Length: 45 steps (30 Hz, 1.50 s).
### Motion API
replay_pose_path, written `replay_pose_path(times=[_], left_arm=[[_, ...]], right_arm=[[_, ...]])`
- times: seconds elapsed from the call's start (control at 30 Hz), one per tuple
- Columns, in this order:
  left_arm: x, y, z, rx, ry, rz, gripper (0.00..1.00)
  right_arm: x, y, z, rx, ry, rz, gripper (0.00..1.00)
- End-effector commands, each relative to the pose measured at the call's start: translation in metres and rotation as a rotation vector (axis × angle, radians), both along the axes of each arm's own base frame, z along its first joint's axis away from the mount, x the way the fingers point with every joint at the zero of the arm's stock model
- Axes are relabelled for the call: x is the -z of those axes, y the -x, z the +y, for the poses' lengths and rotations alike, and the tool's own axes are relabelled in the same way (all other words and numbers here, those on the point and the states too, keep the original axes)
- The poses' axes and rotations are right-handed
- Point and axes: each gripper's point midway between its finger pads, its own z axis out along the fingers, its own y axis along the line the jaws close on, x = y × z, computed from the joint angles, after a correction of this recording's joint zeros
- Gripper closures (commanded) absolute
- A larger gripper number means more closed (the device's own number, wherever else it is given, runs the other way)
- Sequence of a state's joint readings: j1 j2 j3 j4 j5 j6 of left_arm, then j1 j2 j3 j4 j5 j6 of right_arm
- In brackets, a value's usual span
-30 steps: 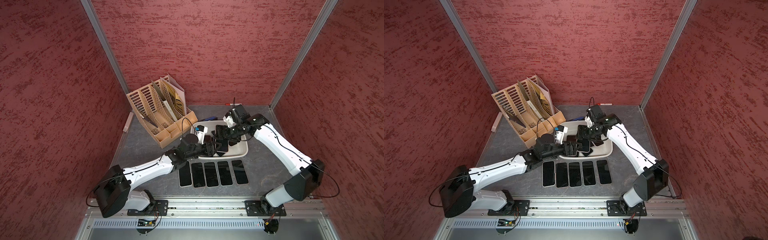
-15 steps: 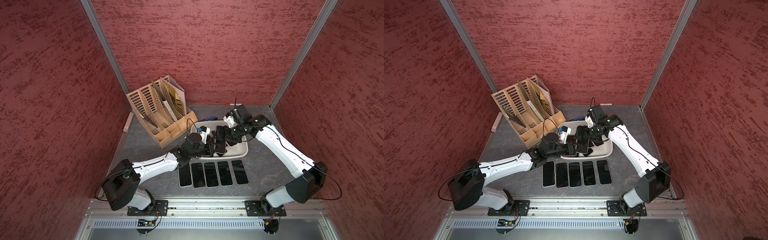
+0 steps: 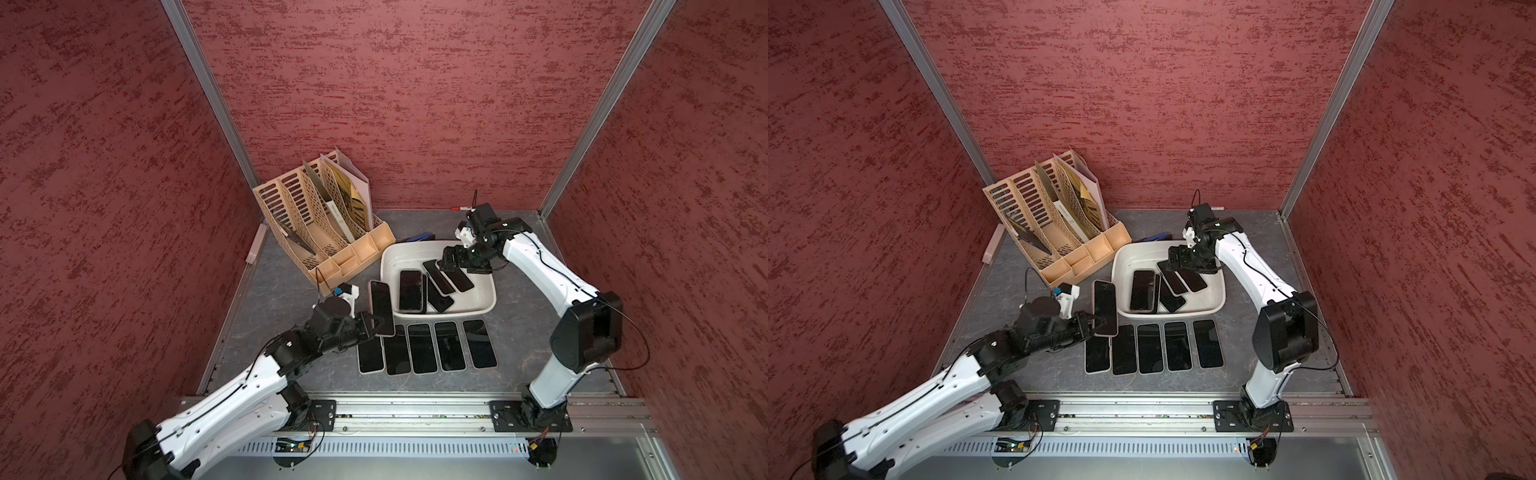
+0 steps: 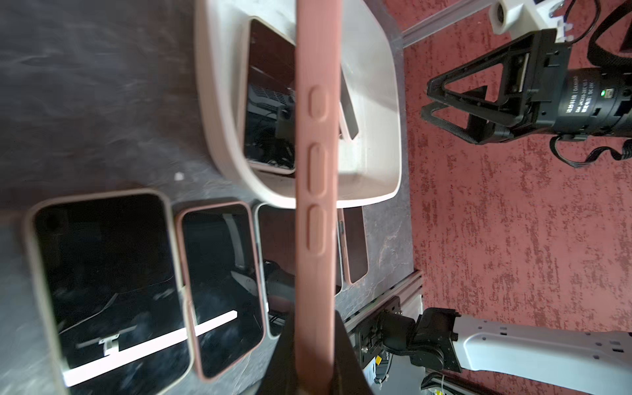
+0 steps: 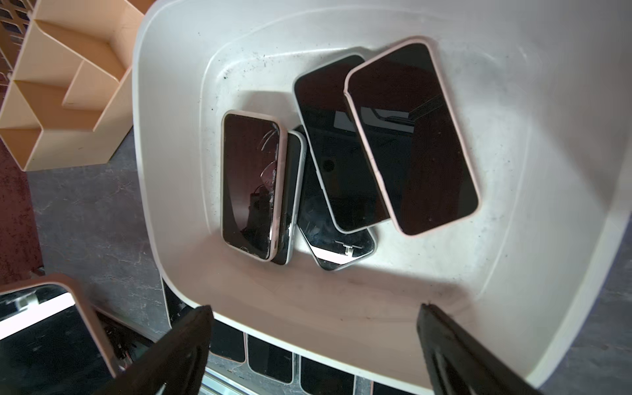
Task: Take the phone out of the storage box
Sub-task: Place the phone at the center of the board.
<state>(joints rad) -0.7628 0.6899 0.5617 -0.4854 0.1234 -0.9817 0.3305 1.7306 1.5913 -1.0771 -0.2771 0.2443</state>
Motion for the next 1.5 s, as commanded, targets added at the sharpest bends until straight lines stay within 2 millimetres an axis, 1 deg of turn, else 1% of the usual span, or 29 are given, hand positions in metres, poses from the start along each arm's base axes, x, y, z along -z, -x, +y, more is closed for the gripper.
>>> replay_pose_path(times=[0.0, 0.1, 0.17, 0.23, 0.33, 0.4, 0.5, 0.63, 0.8, 0.87, 0.93, 1.07, 1.13, 1.27, 1.33, 1.47], left_arm=[[0.043, 0.028, 0.045, -0.094, -0.165, 0.162, 1.00], [0.059, 0.035, 0.053, -0.107, -0.201, 0.213, 1.00], [0.072, 0.037, 0.058, -0.128, -0.231, 0.242, 1.00], [0.081, 0.037, 0.061, -0.150, -0.241, 0.260, 1.00], [0.093, 0.039, 0.064, -0.169, -0.246, 0.275, 1.00], [0.099, 0.041, 0.065, -0.172, -0.232, 0.274, 1.00], [0.106, 0.045, 0.072, -0.196, -0.219, 0.283, 1.00], [0.109, 0.050, 0.082, -0.219, -0.210, 0.282, 1.00], [0.101, 0.051, 0.086, -0.211, -0.183, 0.247, 1.00], [0.100, 0.053, 0.086, -0.189, -0.189, 0.247, 1.00], [0.104, 0.054, 0.083, -0.161, -0.189, 0.254, 1.00], [0.120, 0.053, 0.075, -0.125, -0.201, 0.302, 1.00], [0.126, 0.051, 0.074, -0.114, -0.224, 0.310, 1.00], [0.130, 0.044, 0.074, -0.101, -0.249, 0.314, 1.00], [0.132, 0.043, 0.074, -0.099, -0.251, 0.329, 0.95], [0.133, 0.041, 0.077, -0.102, -0.249, 0.341, 0.65]], right_arm=[[-0.008, -0.016, 0.000, -0.041, 0.010, -0.094, 0.01], [0.007, -0.029, -0.002, -0.091, 0.051, -0.156, 0.02], [0.018, -0.037, -0.004, -0.117, 0.082, -0.184, 0.02], [0.028, -0.043, -0.008, -0.139, 0.111, -0.182, 0.02], [0.045, -0.049, -0.014, -0.149, 0.140, -0.134, 0.02], [0.058, -0.050, -0.016, -0.165, 0.155, -0.099, 0.02], [0.077, -0.053, -0.024, -0.165, 0.186, -0.057, 0.02], [0.096, -0.058, -0.035, -0.148, 0.208, -0.015, 0.02], [0.108, -0.063, -0.045, -0.140, 0.236, 0.011, 0.02], [0.113, -0.064, -0.046, -0.150, 0.242, 0.023, 0.02], [0.120, -0.065, -0.046, -0.157, 0.244, 0.054, 0.02], [0.131, -0.069, -0.048, -0.158, 0.249, 0.092, 0.02], [0.133, -0.072, -0.048, -0.147, 0.247, 0.094, 0.02], [0.136, -0.078, -0.047, -0.145, 0.238, 0.097, 0.02], [0.140, -0.080, -0.047, -0.148, 0.239, 0.111, 0.02], [0.149, -0.083, -0.045, -0.166, 0.236, 0.132, 0.02]])
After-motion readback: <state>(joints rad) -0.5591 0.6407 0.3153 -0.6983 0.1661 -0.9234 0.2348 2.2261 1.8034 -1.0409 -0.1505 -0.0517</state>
